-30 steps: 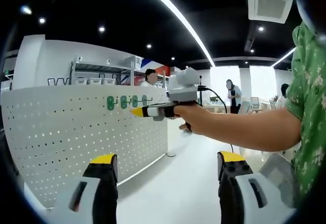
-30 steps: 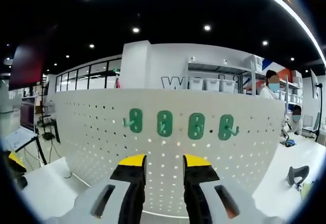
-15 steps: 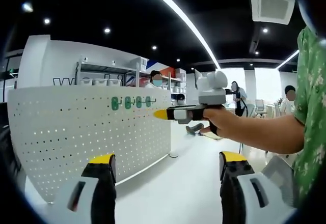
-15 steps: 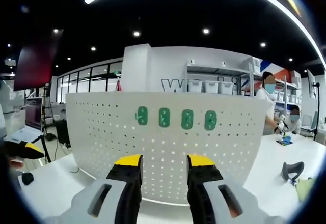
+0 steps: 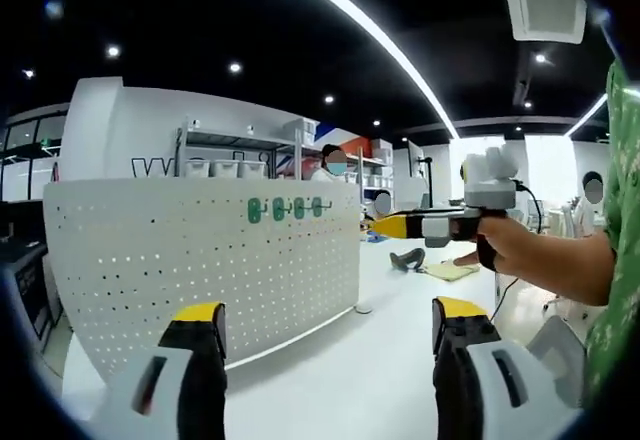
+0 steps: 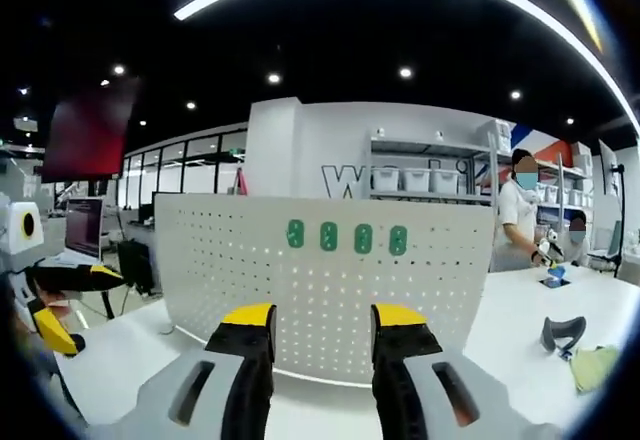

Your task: Insert the hook assembly into the mounting plate slot until the hook locks in place.

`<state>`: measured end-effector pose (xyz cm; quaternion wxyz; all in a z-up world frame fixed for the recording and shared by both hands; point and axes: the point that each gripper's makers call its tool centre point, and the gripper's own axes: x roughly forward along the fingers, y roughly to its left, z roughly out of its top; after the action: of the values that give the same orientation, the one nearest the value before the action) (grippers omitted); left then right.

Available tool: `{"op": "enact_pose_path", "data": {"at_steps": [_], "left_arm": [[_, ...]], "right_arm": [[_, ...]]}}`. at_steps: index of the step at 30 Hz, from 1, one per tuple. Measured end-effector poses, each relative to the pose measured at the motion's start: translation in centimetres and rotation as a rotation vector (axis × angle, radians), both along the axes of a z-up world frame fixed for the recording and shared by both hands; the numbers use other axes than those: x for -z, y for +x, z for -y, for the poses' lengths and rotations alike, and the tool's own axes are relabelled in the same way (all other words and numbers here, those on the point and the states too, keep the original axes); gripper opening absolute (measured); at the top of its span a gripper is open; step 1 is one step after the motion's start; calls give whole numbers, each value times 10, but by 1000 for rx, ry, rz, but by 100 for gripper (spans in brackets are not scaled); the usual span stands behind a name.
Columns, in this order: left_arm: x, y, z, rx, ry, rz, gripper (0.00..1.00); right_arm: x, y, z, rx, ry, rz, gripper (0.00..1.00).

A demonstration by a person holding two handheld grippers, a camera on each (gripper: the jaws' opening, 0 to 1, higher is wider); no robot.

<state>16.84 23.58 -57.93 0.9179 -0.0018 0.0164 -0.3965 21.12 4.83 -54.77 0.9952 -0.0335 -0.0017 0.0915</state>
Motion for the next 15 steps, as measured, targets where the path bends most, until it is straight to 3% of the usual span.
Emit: {"op": "enact_pose_path", "data": {"at_steps": [8,15], "left_arm": [[-7,-10,-3,-46,-10,15,88],[-7,-16,1,-64,10,23,90]], "right_arm": [[10,-47,8,13,-17,-12,44],[23,-78,9,22,-31,-30,58]]}}
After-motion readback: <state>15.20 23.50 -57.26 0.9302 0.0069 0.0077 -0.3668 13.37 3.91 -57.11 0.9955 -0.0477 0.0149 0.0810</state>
